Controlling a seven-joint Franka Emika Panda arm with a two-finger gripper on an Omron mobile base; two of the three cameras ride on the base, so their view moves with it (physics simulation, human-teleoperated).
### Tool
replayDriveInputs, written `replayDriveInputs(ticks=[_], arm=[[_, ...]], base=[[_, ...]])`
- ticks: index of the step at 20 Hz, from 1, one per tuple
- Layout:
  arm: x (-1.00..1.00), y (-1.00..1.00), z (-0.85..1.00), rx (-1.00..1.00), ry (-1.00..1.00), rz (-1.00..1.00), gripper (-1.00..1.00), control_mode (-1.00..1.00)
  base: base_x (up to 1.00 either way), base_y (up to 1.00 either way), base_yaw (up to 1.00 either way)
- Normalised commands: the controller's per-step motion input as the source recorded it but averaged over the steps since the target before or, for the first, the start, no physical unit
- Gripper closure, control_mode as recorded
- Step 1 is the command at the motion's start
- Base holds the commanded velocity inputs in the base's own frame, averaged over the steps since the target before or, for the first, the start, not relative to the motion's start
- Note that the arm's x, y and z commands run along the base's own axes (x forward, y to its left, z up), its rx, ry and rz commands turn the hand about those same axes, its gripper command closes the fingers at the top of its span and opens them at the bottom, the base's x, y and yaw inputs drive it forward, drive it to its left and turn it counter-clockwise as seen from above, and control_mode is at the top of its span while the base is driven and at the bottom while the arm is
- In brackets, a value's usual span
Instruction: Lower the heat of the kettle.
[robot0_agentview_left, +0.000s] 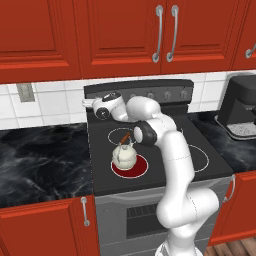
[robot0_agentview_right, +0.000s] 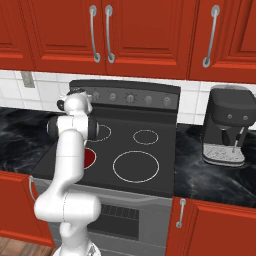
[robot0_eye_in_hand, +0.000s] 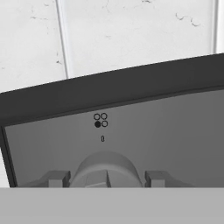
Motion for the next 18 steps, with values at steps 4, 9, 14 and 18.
replayDriveInputs(ticks=[4,9,14,18], arm=[[0.00,0.00,0.00,0.00,0.00,0.00,1.00,-1.00],[0.00,0.00,0.00,0.00,0.00,0.00,1.00,-1.00],[0.00,0.00,0.00,0.00,0.00,0.00,1.00,-1.00],[0.00,0.00,0.00,0.00,0.00,0.00,1.00,-1.00]], base=[[0.00,0.00,0.00],[0.00,0.00,0.00],[0.00,0.00,0.00],[0.00,0.00,0.00]])
